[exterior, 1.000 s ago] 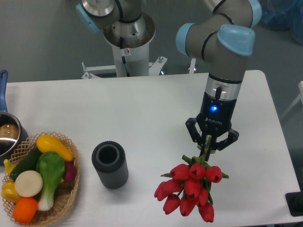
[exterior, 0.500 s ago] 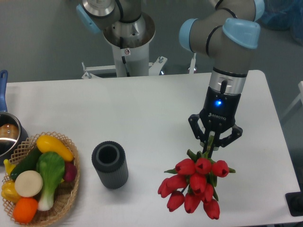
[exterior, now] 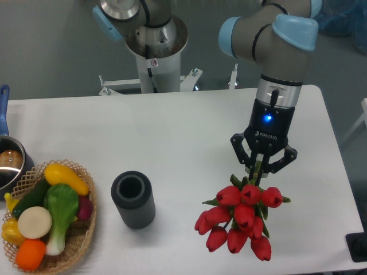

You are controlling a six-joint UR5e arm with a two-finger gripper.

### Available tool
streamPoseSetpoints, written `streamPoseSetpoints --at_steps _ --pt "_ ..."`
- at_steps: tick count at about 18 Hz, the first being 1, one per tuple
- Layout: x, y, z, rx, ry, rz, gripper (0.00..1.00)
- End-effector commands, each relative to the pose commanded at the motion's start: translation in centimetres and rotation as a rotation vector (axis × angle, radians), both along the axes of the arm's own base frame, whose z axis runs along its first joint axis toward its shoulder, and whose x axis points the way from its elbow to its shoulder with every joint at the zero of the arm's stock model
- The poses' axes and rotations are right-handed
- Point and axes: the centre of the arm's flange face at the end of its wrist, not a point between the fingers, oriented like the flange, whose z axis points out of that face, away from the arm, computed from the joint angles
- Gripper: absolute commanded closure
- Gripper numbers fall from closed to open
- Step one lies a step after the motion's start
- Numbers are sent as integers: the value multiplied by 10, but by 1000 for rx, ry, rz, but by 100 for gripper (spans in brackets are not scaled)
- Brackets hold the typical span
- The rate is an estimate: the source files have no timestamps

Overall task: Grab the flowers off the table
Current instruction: 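Lift the red tulip bundle up off the table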

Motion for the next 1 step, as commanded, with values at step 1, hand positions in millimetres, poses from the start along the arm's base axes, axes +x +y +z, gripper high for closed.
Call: streamPoseSetpoints --at_steps 1 --pt "0 -1 0 7 -5 -1 88"
